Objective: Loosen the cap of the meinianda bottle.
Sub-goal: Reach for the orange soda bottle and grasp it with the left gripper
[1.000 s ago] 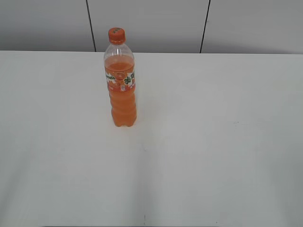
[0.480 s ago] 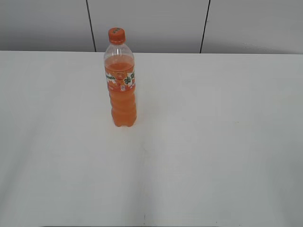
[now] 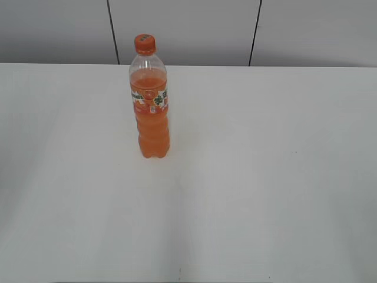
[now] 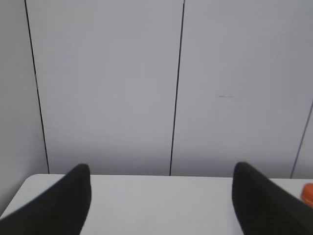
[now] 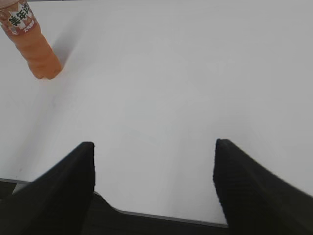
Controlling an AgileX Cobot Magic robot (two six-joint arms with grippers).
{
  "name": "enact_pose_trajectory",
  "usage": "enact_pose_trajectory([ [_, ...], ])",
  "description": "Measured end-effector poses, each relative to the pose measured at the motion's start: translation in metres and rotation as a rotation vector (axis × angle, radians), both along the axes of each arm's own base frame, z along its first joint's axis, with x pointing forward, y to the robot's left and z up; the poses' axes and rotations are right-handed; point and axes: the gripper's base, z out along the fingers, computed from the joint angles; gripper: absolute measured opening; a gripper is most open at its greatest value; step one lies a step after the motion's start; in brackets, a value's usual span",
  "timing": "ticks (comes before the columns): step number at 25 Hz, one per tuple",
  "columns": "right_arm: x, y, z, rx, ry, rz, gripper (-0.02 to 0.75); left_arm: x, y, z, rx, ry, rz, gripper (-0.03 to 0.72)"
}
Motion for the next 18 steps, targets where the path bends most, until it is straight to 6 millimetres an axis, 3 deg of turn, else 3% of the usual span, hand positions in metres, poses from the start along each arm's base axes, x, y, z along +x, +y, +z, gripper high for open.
enact_pose_trajectory([
  [7,0.0,0.0,0.0,0.0,0.0,0.0,0.564,0.083,-0.007,-0.034,0.026,0.089,-0.013,0.538],
  [14,0.0,0.0,0.0,0.0,0.0,0.0,0.564,0.132,-0.04,-0.079,0.078,0.168,-0.131,0.538],
  [18,0.0,0.0,0.0,0.0,0.0,0.0,0.564,0.149,-0.052,-0.105,0.137,0.217,-0.179,0.538],
])
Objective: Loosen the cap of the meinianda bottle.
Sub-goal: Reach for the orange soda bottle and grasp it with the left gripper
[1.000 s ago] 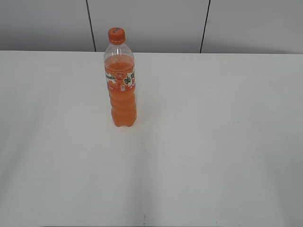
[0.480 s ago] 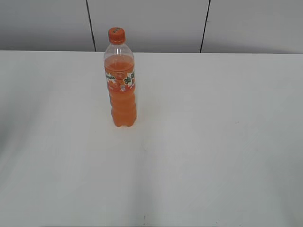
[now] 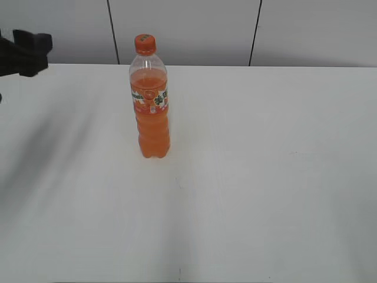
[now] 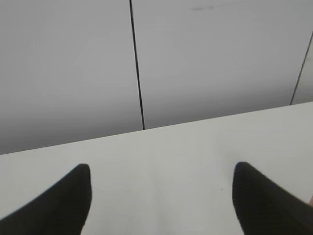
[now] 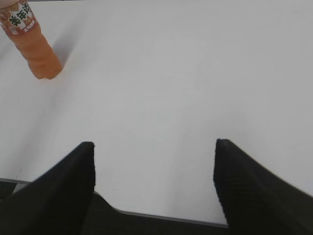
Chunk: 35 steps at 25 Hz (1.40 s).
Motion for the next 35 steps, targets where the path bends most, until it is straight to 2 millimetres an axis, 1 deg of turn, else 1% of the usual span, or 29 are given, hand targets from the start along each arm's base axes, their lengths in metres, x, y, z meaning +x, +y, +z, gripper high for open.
enact_pose_trajectory([
  [4,0.0,0.0,0.0,0.0,0.0,0.0,0.564,0.016,-0.003,-0.025,-0.014,-0.022,0.007,0.538],
  [8,0.0,0.0,0.0,0.0,0.0,0.0,0.564,0.023,-0.004,-0.063,-0.051,-0.051,0.013,0.538],
  [13,0.0,0.0,0.0,0.0,0.0,0.0,0.564,0.014,-0.013,-0.106,-0.042,-0.085,-0.108,0.538],
  [15,0.0,0.0,0.0,0.0,0.0,0.0,0.564,0.011,-0.019,-0.118,-0.057,-0.098,-0.173,0.538],
  [20,0.0,0.0,0.0,0.0,0.0,0.0,0.564,0.003,-0.032,-0.153,-0.047,0.007,-0.34,0.538],
  [22,0.0,0.0,0.0,0.0,0.0,0.0,0.564,0.0,-0.036,-0.161,-0.04,0.034,-0.402,0.538],
  [25,0.0,0.0,0.0,0.0,0.0,0.0,0.564,-0.003,-0.039,-0.169,-0.034,0.061,-0.448,0.538],
  [35,0.0,0.0,0.0,0.0,0.0,0.0,0.564,0.007,-0.048,-0.175,-0.022,0.045,-0.57,0.538],
])
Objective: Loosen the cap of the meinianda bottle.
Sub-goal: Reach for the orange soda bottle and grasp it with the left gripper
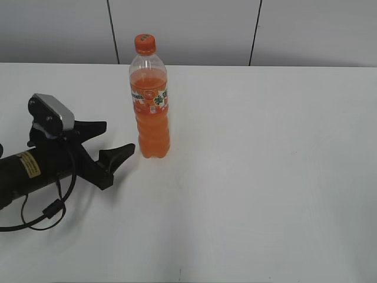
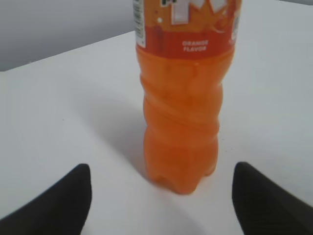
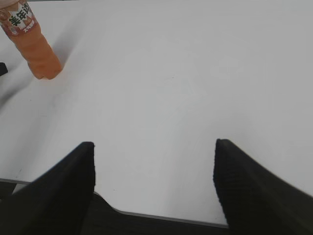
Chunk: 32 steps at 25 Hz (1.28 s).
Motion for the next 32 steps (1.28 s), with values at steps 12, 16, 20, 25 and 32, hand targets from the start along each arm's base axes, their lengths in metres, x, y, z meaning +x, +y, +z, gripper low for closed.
enact_pose_trajectory([
  [12,0.0,0.0,0.0,0.0,0.0,0.0,0.564,0.016,-0.012,0.01,-0.017,-0.069,-0.03,0.585],
  [16,0.0,0.0,0.0,0.0,0.0,0.0,0.564,0.02,-0.015,0.011,-0.043,-0.06,-0.03,0.587],
  [20,0.0,0.0,0.0,0.0,0.0,0.0,0.564,0.026,-0.018,0.006,-0.061,-0.043,-0.047,0.587],
  [25,0.0,0.0,0.0,0.0,0.0,0.0,0.564,0.036,-0.025,-0.004,-0.085,-0.012,-0.112,0.587],
  [32,0.0,0.0,0.0,0.0,0.0,0.0,0.564,0.049,-0.03,-0.01,-0.096,-0.021,-0.131,0.587],
])
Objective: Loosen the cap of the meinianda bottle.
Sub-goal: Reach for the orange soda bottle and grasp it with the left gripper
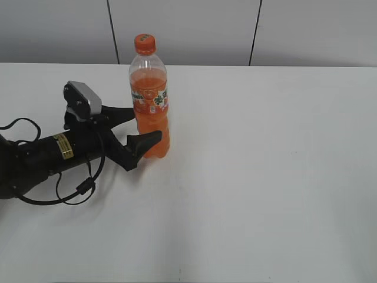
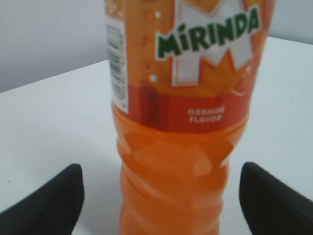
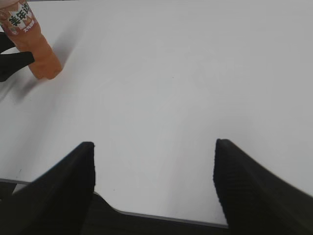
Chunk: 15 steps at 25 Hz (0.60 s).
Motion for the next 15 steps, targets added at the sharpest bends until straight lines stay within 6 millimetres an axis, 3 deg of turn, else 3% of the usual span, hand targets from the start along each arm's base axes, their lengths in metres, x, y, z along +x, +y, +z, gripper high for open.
enact_pose_trajectory([
  [8,0.0,0.0,0.0,0.0,0.0,0.0,0.564,0.009,-0.005,-0.001,-0.007,-0.014,-0.034,0.587],
  [15,0.0,0.0,0.0,0.0,0.0,0.0,0.564,0.017,-0.022,-0.006,-0.023,-0.025,-0.074,0.587],
])
